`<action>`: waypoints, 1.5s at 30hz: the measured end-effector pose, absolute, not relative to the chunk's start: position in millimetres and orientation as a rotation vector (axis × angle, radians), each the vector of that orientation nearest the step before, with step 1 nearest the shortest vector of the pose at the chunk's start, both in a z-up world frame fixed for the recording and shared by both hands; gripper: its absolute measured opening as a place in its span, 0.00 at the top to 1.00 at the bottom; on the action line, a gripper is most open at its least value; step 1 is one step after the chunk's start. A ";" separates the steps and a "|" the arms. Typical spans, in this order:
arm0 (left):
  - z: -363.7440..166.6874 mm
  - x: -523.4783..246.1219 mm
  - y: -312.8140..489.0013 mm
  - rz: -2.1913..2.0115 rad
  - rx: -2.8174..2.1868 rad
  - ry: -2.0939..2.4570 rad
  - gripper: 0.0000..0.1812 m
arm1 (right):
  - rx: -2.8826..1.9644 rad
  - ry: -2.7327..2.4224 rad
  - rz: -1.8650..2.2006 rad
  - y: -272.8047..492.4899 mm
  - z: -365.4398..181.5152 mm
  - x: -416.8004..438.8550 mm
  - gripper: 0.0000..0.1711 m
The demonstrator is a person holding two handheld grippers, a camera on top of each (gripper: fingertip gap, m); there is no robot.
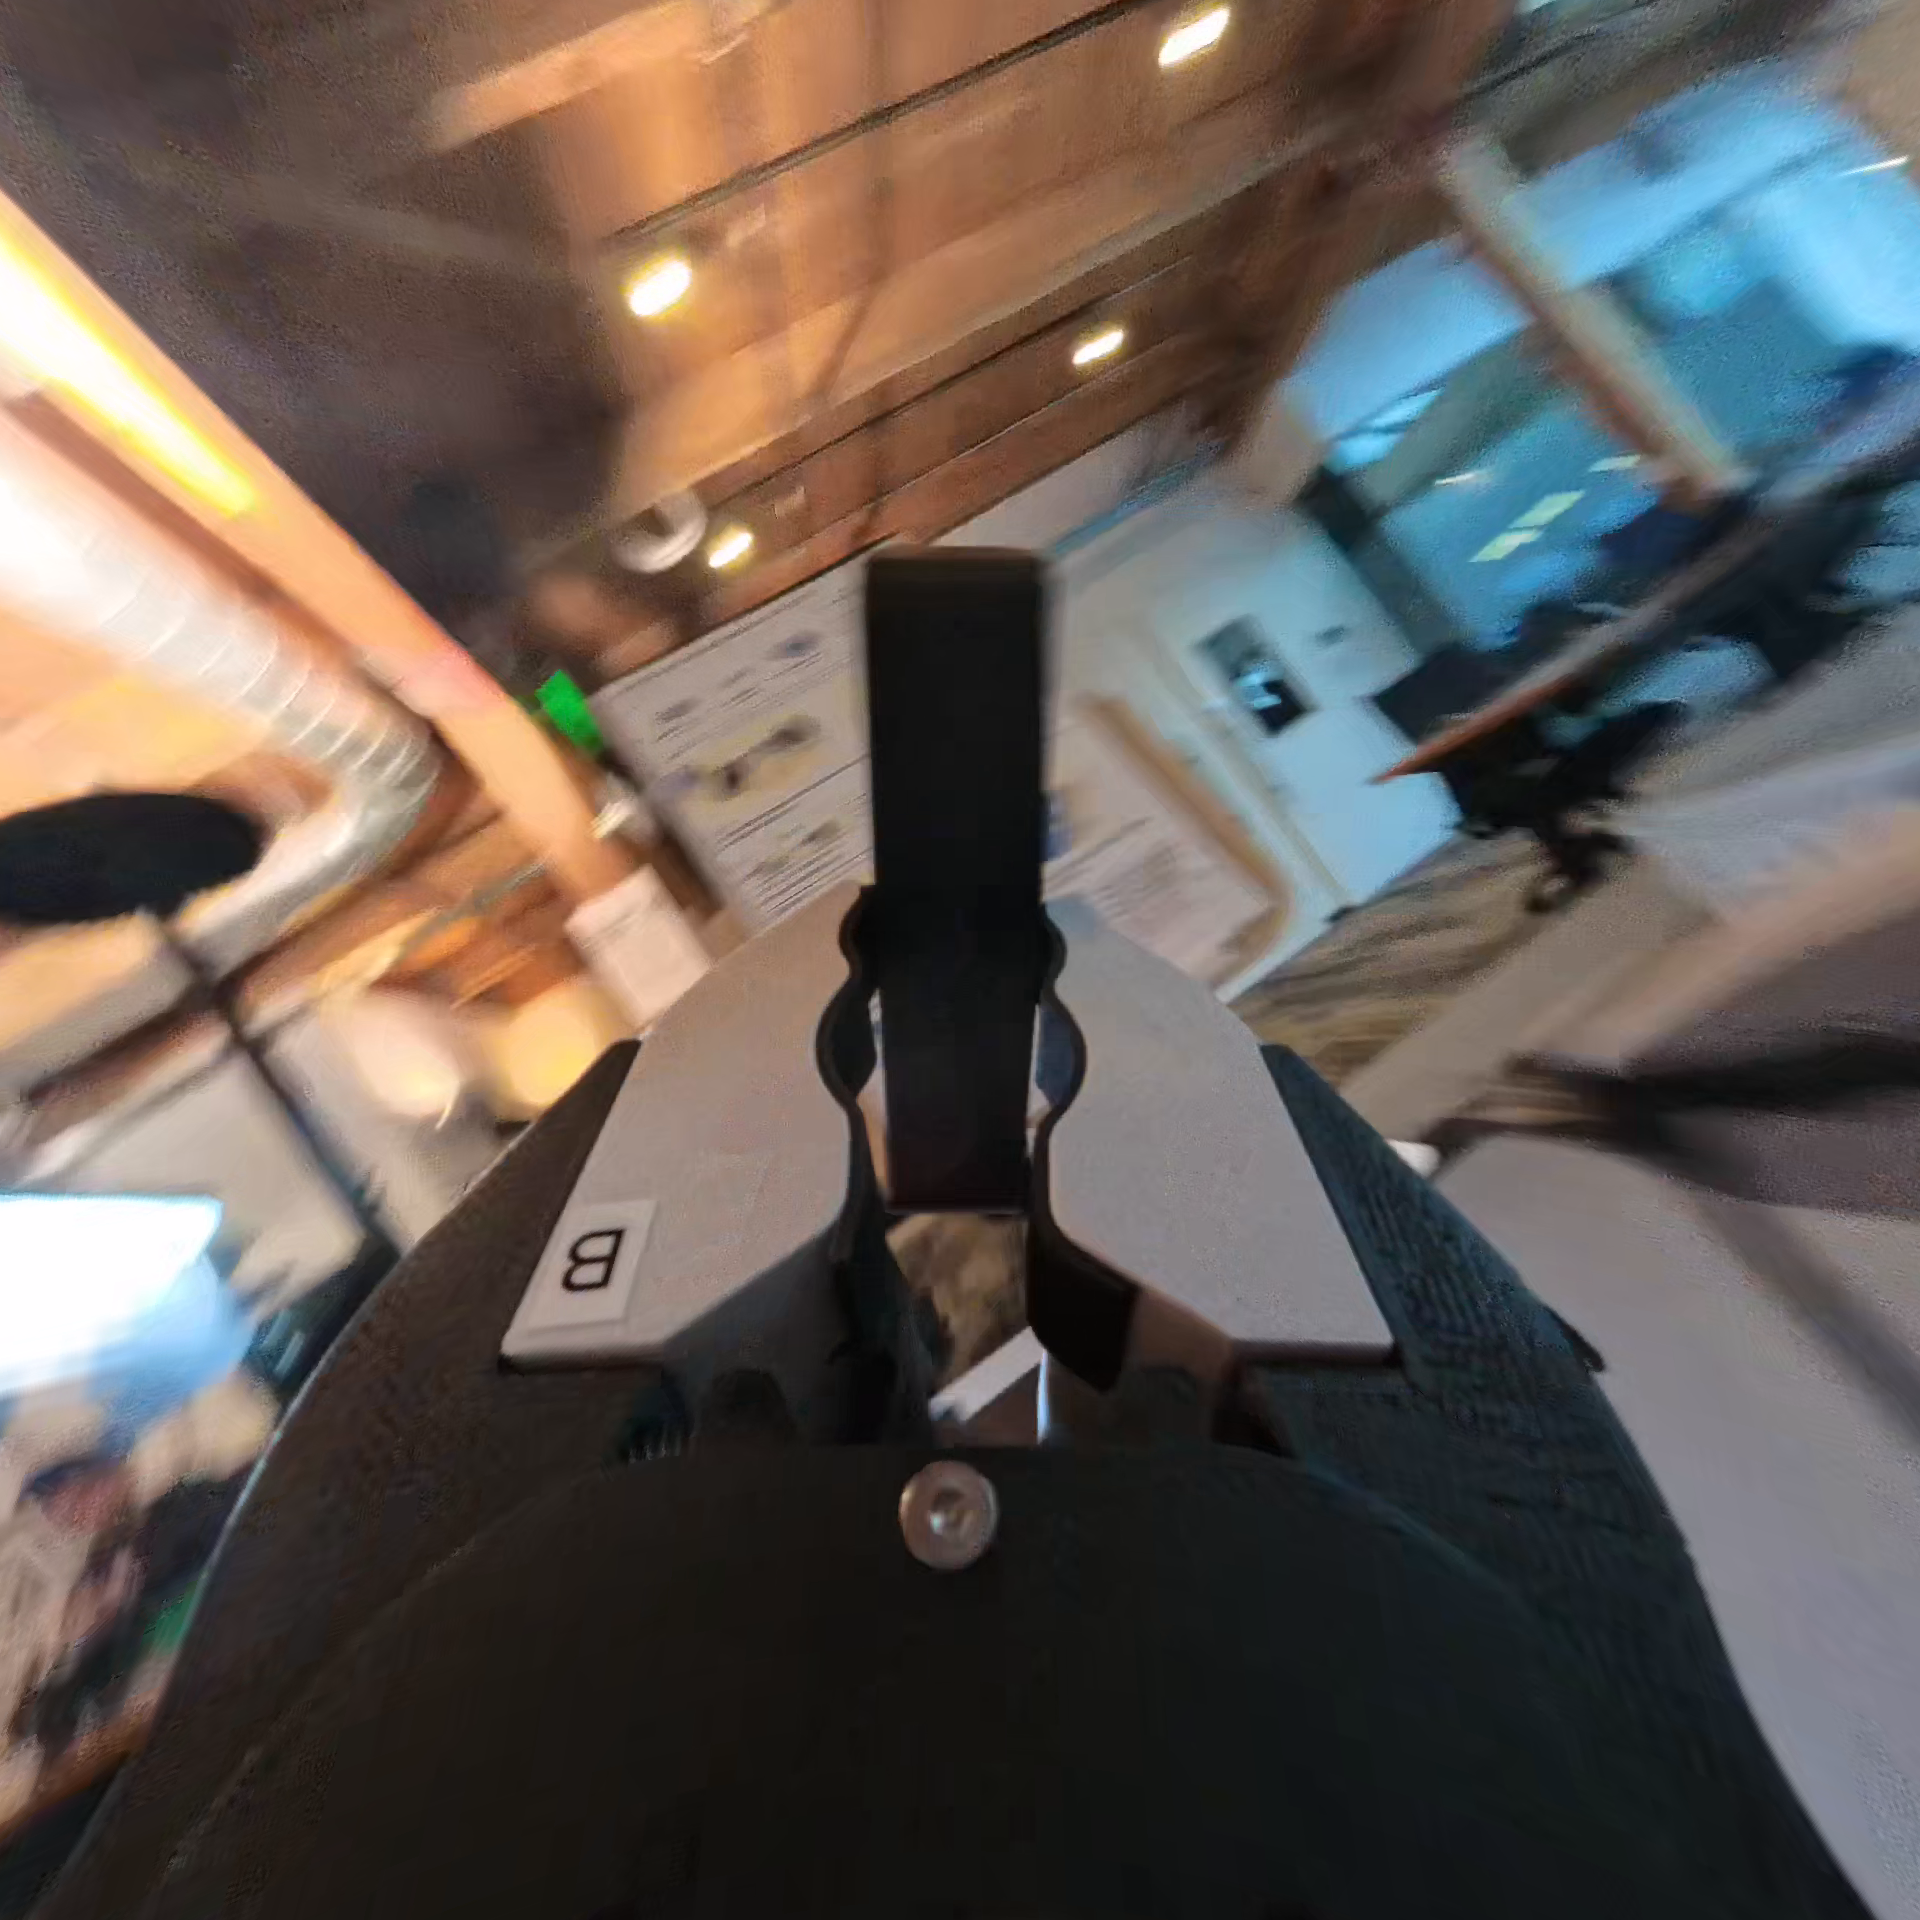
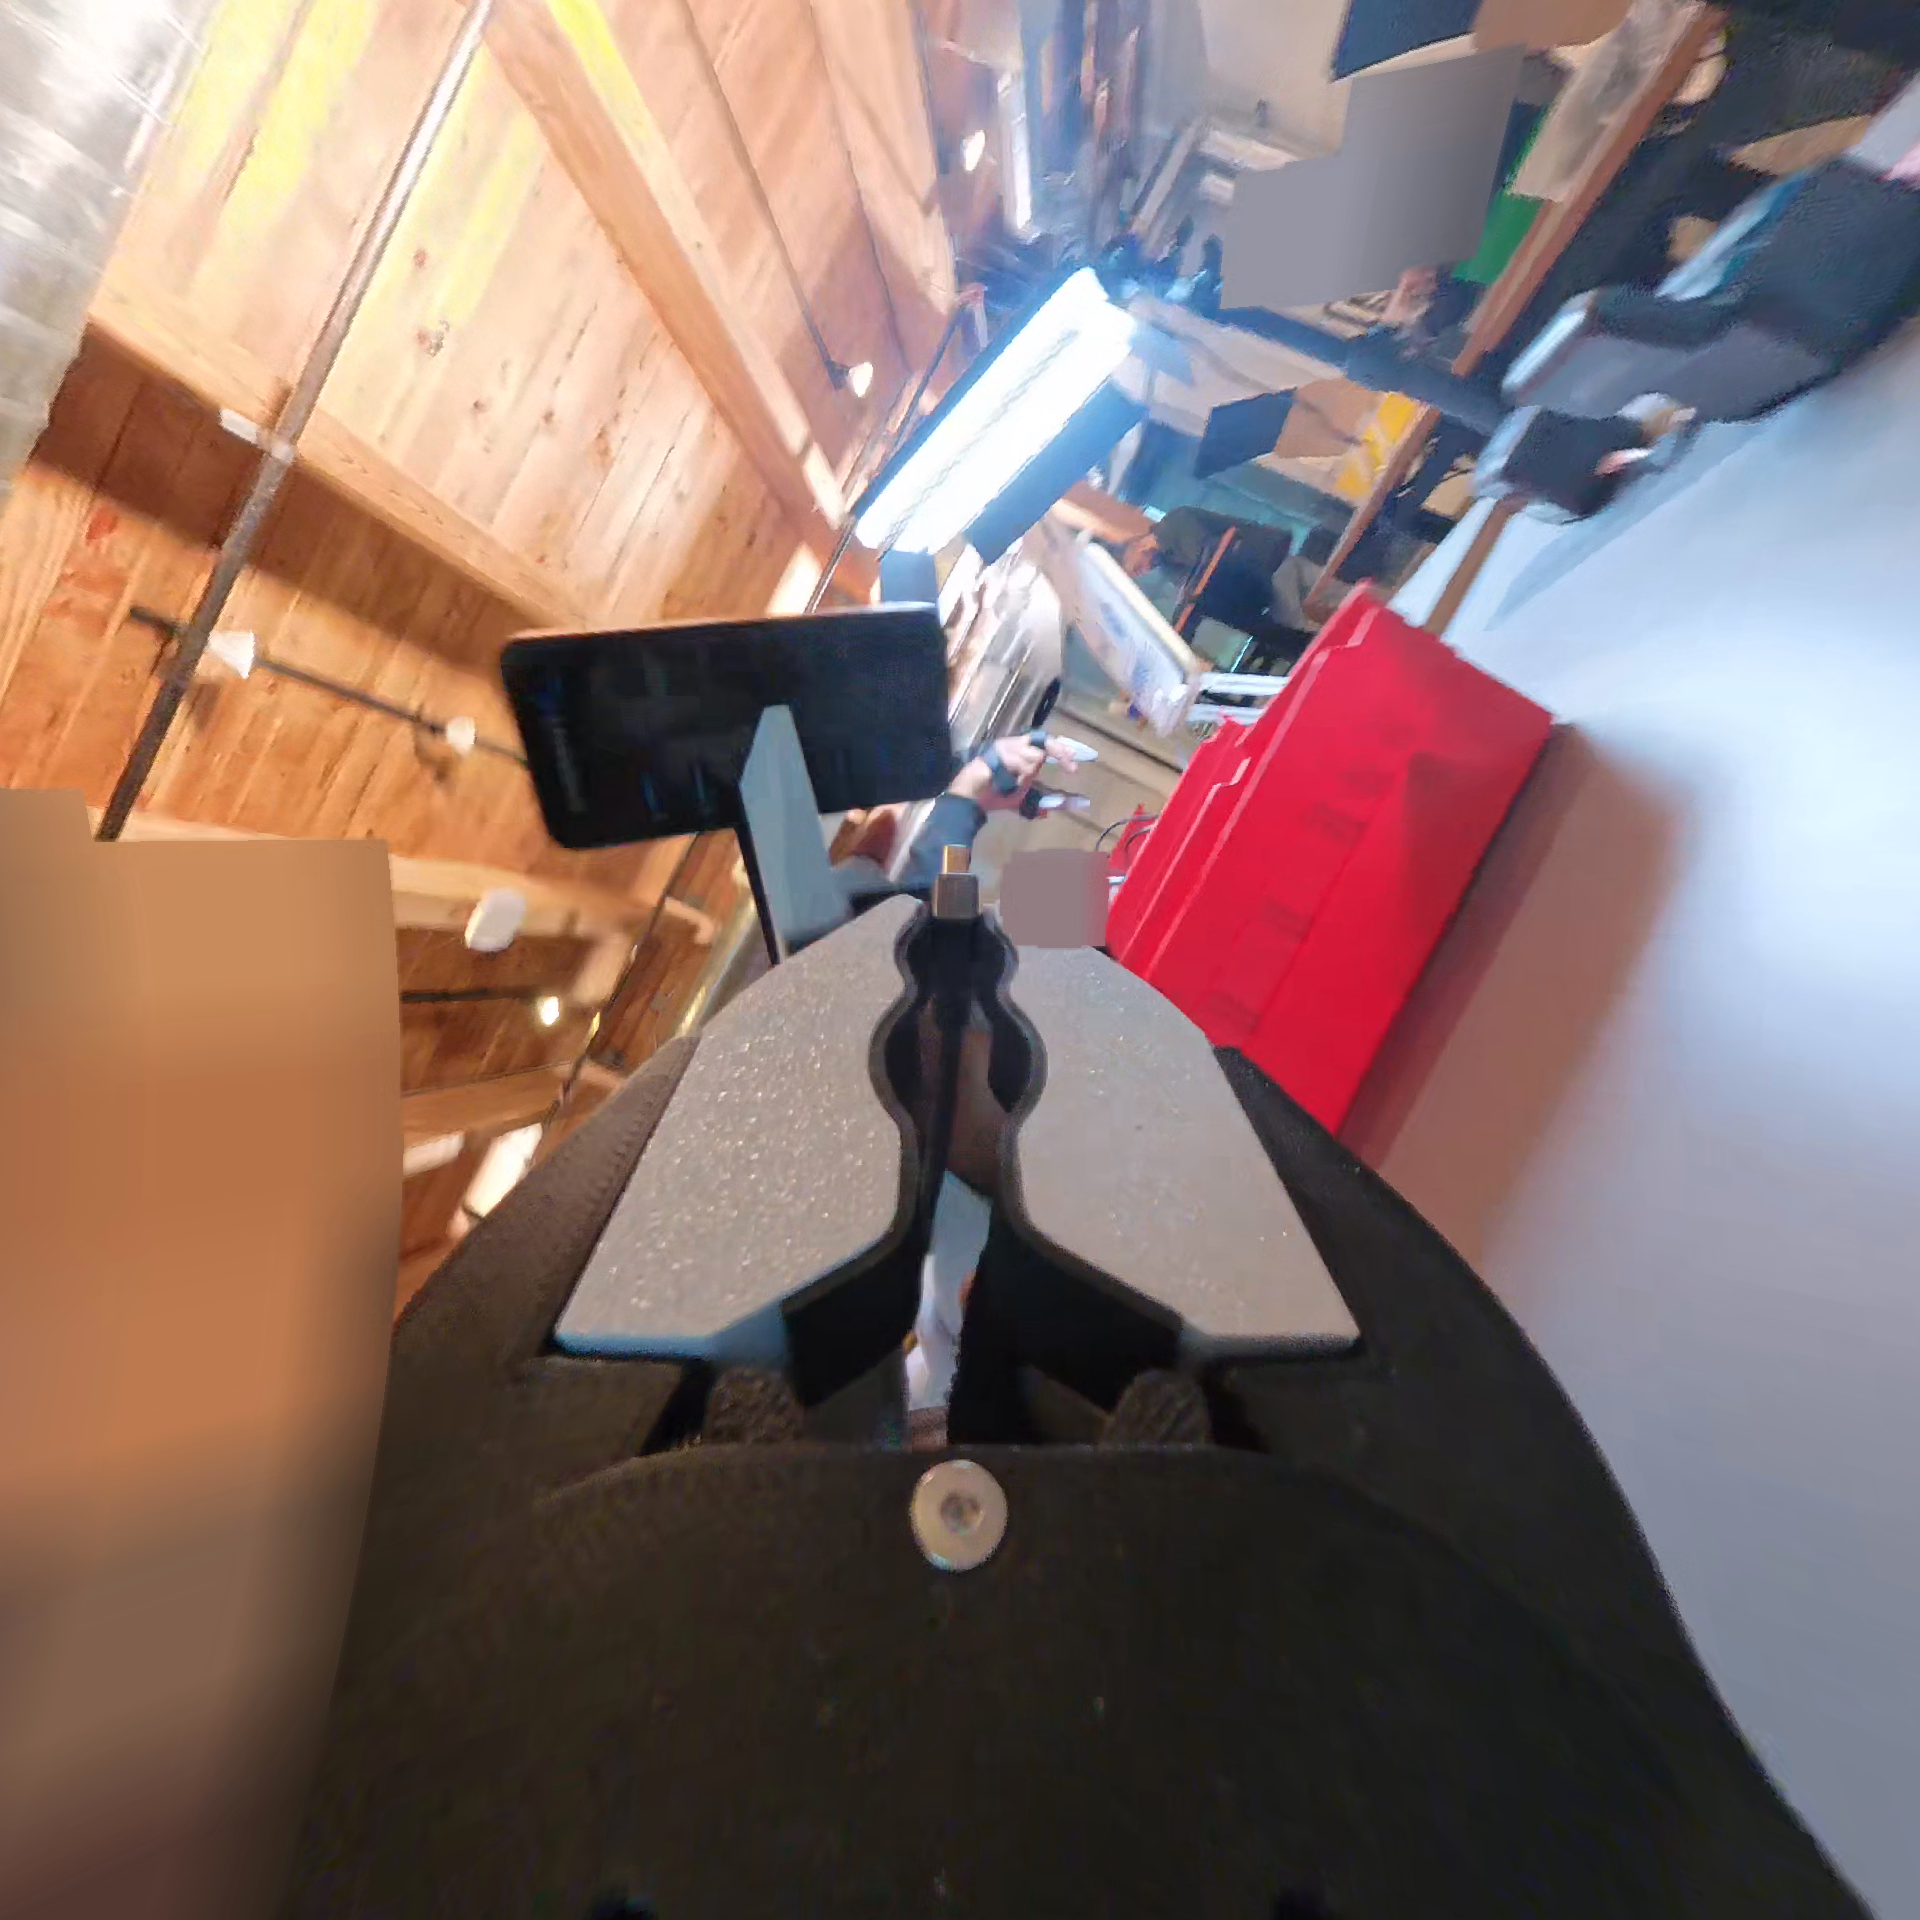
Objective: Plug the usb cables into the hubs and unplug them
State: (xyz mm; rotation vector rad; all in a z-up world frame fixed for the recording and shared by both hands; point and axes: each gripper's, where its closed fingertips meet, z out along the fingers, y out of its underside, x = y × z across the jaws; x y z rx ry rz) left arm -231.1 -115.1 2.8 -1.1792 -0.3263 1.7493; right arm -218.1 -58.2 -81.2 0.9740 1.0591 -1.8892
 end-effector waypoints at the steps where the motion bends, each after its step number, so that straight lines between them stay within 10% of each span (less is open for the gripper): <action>1: 20.4 -231.5 -154.9 1.685 -1.090 -0.465 0.85 | 1.029 1.004 -1.872 -51.8 -89.7 -226.2 0.95; 19: 11.3 -220.6 -145.0 0.878 -0.896 -0.511 0.85 | 0.995 1.732 -2.918 150.4 97.7 -287.1 0.95; 27: 5.2 -223.3 -134.2 0.806 -0.911 -0.506 0.85 | 1.915 1.745 -2.802 305.1 10.2 -338.8 0.95; 45: -2.9 -230.5 -134.0 0.667 -0.867 -0.575 0.84 | 2.254 2.134 -1.767 336.1 -117.7 -348.1 0.95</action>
